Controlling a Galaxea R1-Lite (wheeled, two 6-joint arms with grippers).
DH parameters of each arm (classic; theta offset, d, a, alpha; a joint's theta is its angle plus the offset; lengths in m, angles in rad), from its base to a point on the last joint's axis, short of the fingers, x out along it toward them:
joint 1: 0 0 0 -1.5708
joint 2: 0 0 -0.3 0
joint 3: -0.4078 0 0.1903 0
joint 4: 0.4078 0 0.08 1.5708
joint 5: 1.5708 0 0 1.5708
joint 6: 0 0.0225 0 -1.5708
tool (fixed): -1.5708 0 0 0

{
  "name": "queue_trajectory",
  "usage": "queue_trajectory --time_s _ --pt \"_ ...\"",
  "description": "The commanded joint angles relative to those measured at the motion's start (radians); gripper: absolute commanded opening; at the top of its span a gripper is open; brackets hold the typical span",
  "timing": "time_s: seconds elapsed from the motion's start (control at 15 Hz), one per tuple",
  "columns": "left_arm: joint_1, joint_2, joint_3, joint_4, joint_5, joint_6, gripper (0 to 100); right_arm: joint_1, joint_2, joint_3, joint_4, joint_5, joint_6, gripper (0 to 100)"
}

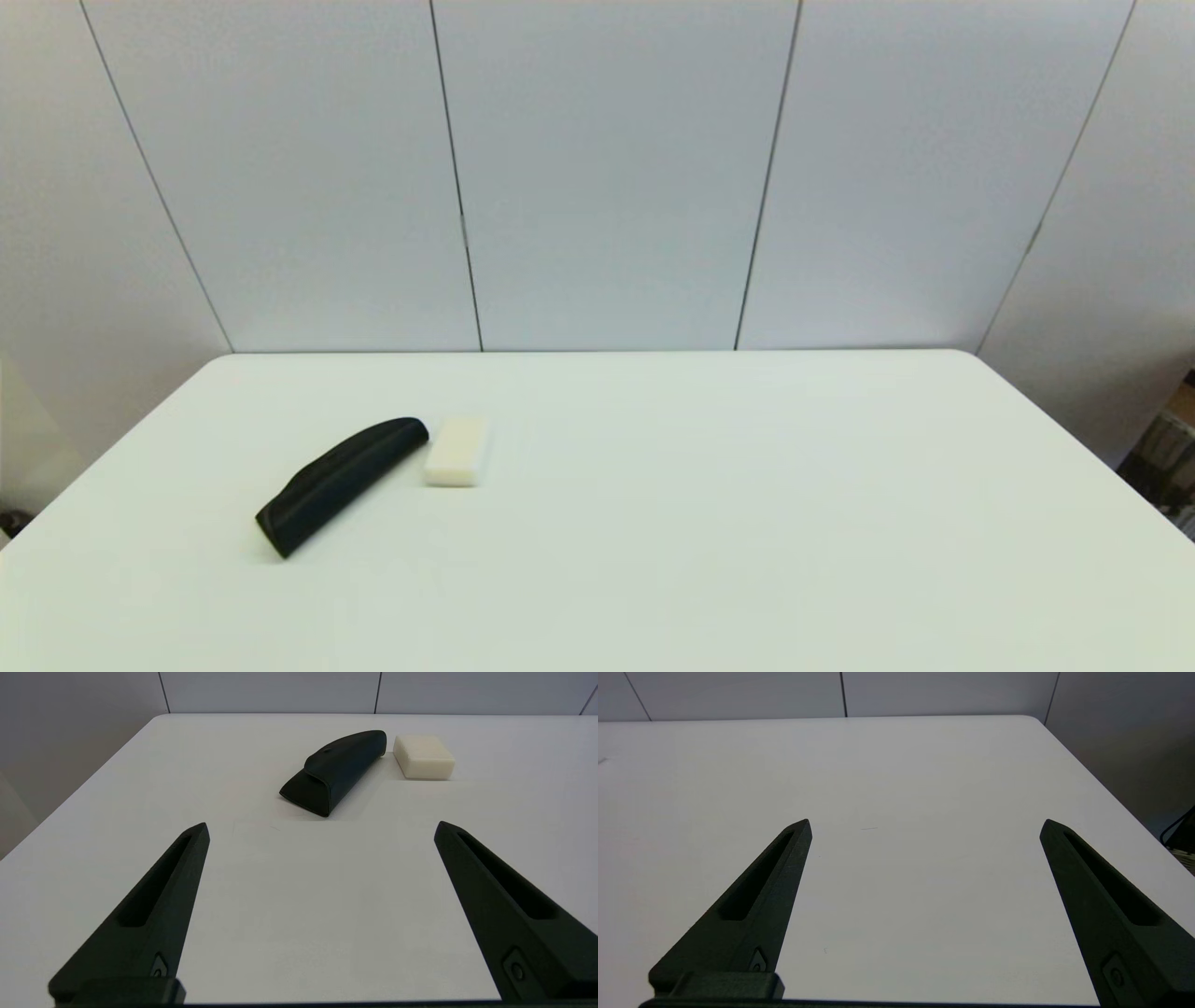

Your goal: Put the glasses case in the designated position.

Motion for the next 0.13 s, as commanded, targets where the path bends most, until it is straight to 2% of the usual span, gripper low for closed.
queue_trajectory --time_s 0.07,0.13 --pt "0.000 0.002 0.000 -0.001 0.000 0.000 100 0.000 0.000 0.000 -0.001 0.000 0.001 100" --pt "0.000 0.002 0.000 -0.001 0.000 0.000 100 0.000 0.000 0.000 -0.001 0.000 0.001 100"
